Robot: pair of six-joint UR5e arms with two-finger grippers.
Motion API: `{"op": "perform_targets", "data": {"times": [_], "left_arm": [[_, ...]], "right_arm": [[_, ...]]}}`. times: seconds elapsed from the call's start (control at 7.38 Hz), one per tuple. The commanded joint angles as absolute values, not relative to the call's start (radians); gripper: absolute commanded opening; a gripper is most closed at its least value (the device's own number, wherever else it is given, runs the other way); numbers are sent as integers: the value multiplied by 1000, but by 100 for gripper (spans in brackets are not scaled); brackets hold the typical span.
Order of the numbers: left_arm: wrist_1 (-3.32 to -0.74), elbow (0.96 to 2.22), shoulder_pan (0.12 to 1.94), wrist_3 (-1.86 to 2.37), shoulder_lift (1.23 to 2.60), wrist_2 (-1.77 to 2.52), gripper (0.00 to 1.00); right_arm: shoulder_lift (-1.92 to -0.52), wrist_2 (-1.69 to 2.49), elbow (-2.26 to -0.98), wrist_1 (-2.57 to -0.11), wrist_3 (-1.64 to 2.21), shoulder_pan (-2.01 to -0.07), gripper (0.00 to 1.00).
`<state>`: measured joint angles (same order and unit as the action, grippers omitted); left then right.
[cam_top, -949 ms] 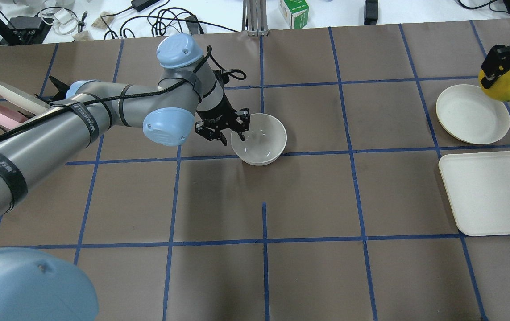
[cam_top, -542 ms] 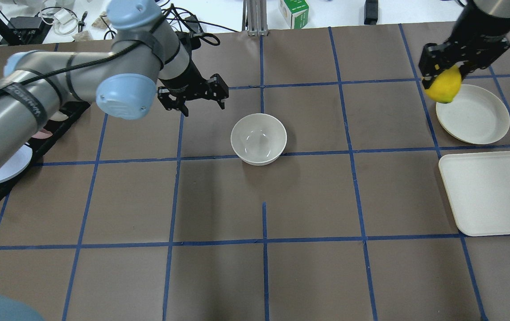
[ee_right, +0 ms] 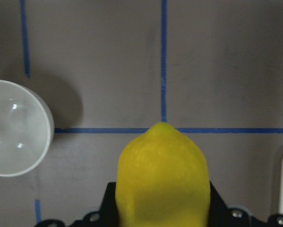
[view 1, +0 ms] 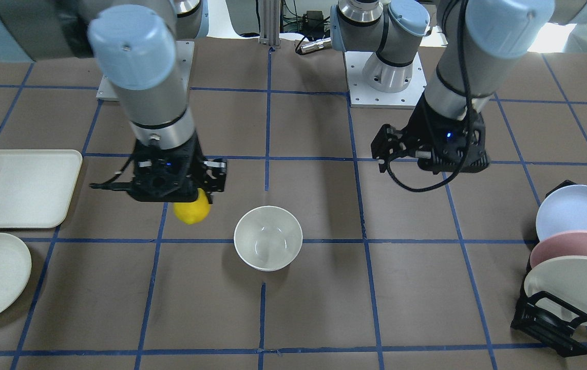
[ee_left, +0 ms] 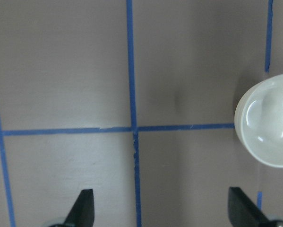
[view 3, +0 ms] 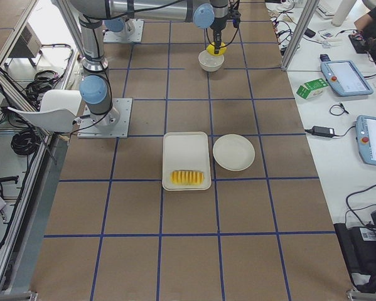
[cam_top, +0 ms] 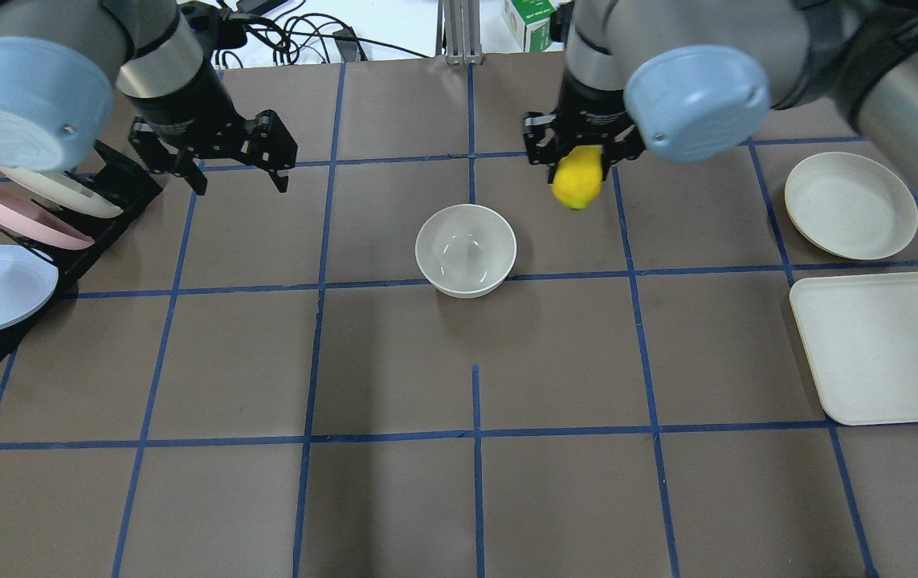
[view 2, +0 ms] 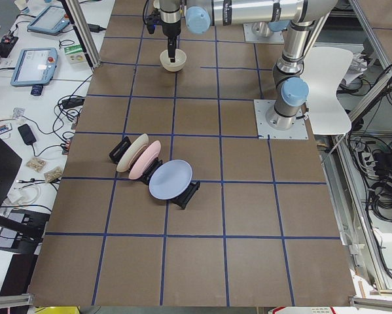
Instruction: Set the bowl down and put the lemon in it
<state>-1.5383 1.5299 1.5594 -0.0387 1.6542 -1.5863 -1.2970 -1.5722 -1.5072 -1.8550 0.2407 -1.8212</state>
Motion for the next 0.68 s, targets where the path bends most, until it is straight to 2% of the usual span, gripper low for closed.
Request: {"op": "perform_targets", "data": {"times": [0.0, 0.54], "left_arm": [[-1623, 1479, 1548, -51, 1638, -1586, 100], [-1621, 1470, 1554, -52, 1646, -1568, 100]], "right_arm": [[-1192, -1574, -1514, -1945, 284, -1924, 45], [-1050, -1543, -1534, -2025, 284, -1934, 45]]}}
